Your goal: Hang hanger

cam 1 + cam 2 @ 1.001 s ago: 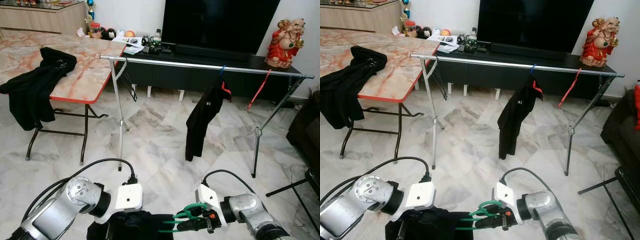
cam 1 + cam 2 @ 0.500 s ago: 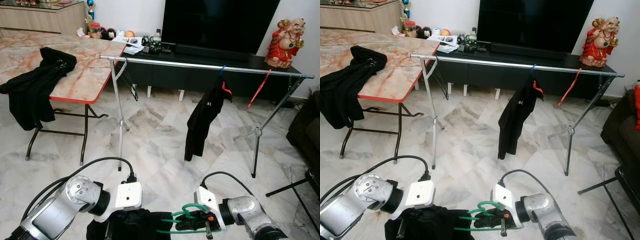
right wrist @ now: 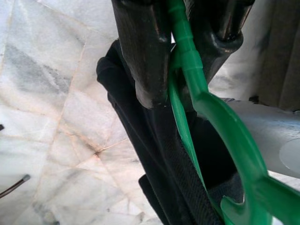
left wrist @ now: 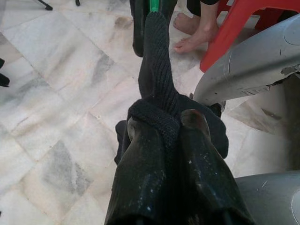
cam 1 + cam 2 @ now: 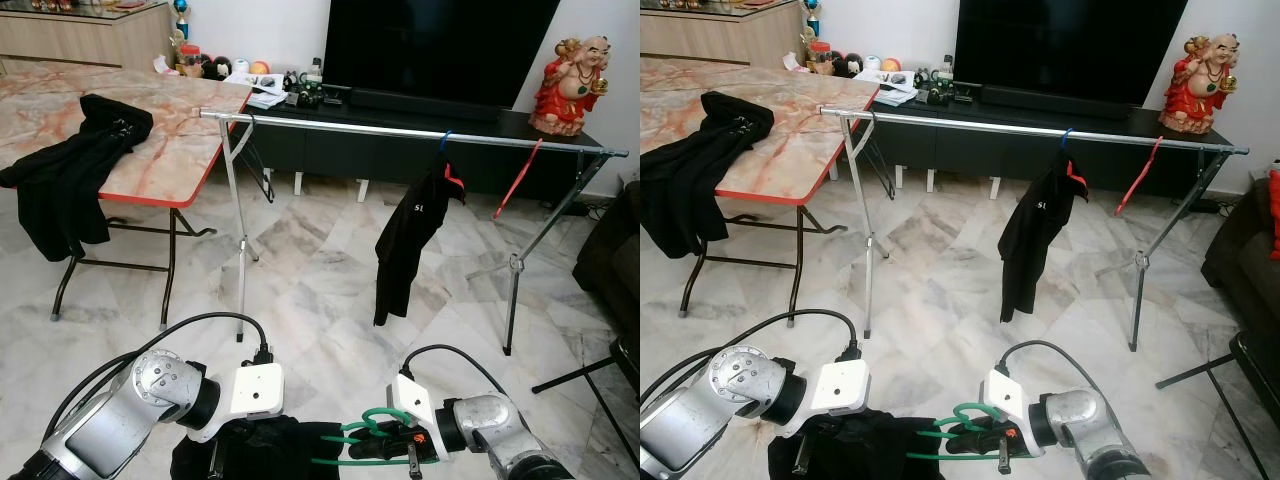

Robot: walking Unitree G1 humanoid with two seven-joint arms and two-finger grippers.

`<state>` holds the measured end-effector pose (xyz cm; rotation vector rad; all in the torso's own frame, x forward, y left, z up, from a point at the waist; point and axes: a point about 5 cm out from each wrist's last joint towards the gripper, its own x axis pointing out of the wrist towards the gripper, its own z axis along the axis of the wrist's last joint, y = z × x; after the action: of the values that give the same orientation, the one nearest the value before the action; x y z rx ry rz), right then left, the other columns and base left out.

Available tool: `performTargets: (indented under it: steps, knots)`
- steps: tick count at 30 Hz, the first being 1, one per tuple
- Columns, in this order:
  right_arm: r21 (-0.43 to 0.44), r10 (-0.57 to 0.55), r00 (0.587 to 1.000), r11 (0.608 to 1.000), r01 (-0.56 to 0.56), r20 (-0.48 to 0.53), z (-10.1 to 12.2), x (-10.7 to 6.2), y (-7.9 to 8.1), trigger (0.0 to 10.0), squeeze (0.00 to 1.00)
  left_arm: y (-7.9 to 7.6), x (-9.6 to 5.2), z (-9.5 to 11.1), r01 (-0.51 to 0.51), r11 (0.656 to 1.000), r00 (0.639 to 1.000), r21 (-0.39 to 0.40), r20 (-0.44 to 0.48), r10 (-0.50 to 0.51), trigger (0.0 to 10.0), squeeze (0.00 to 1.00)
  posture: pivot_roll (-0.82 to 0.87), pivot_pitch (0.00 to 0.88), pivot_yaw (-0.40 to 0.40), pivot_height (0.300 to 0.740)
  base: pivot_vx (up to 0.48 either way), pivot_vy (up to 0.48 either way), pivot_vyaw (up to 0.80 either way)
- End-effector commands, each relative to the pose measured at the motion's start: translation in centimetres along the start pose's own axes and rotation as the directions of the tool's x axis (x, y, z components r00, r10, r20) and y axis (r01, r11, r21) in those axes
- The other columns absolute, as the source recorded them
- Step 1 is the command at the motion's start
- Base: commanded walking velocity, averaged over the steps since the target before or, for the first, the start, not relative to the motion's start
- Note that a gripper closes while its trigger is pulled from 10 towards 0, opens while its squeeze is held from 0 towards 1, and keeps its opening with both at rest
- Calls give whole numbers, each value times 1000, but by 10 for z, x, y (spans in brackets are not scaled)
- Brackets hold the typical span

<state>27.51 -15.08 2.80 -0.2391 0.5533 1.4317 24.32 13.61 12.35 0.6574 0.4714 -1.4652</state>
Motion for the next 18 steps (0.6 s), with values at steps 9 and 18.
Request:
performTargets:
  steps: [9,18]
  knots:
    - [26,-247,963,969,245,111,1,4,-7,0,0,3,-5,15,14,1000,996,19,87,-16,10000,1000,175,0,-89,740,0,0,0]
    - [67,-331,929,944,324,166,-3,5,-5,0,0,15,-10,23,-76,997,987,13,140,74,10000,1000,173,0,-93,740,0,0,0]
